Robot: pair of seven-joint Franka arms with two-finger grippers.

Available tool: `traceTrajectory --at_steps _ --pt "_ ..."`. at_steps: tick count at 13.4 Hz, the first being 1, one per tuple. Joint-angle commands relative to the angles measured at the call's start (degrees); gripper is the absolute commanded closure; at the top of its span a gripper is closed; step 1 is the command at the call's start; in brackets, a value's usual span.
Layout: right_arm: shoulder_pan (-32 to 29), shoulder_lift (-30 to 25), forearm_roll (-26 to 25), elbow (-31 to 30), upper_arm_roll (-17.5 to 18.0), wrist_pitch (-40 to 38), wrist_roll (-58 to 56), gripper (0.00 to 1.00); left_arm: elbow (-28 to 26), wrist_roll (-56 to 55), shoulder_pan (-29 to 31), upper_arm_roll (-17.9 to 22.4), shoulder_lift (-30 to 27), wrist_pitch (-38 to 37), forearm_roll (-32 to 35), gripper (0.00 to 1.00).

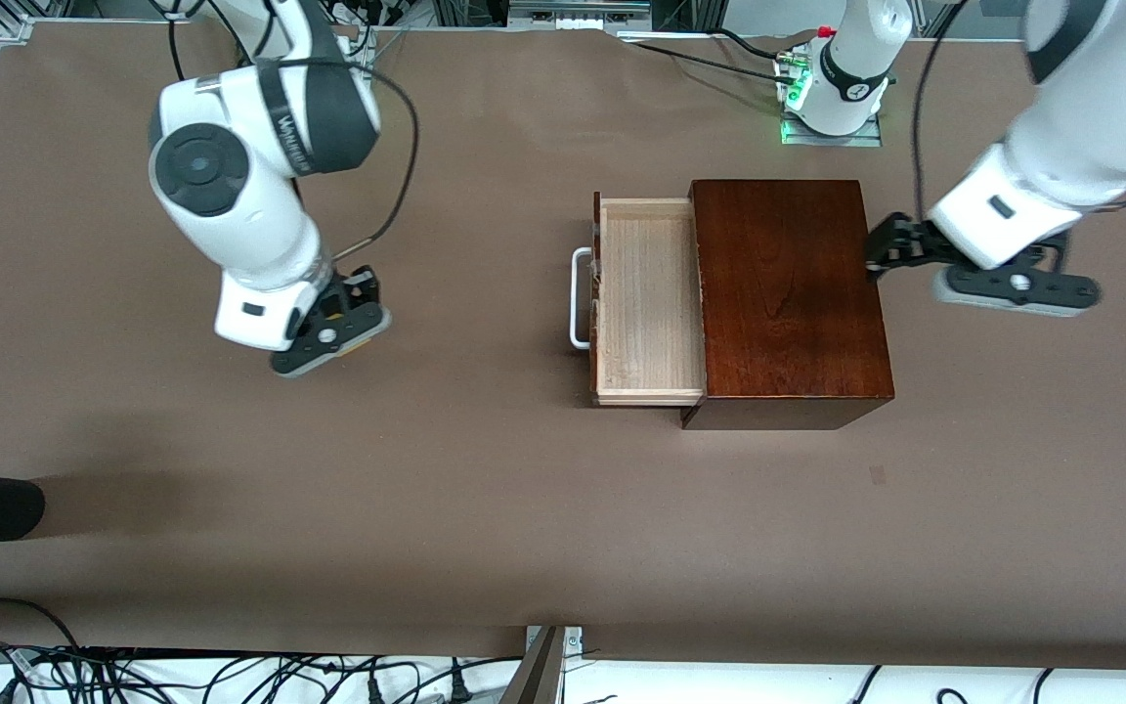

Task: Open drawer, take yellow block, close drawer
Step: 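Lift the cube out with the right gripper while the left gripper reaches the drawer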

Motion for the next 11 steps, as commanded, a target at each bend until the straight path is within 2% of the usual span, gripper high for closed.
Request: traceTrajectory --at_steps 1,5,7,10,11 --pt "1.1 -6.2 -0.1 -11.5 -2.5 6.3 1.1 0.97 2.8 -11.2 -7.0 0.4 2.8 -1.8 -1.6 0.00" --pt "1.1 -8.4 0.1 -20.1 -7.5 12.0 3.4 0.97 4.9 -31.4 -18.0 0.3 9.2 -1.0 -1.8 0.00" --pt "1.1 -8.6 0.1 -23.5 -10.3 14.6 4.5 0.97 5.0 -40.8 -22.9 -0.2 11.9 2.2 -3.4 0.00" --pt "1.1 -8.7 0.6 -29.0 -13.7 21.5 5.6 0.97 6.0 -56.3 -23.7 -6.7 17.2 10.0 -4.1 0.00" --pt "1.0 -8.5 0.9 -31.2 -14.3 25.1 5.6 0.97 6.7 -60.5 -24.8 -7.5 19.4 12.4 -4.1 0.00"
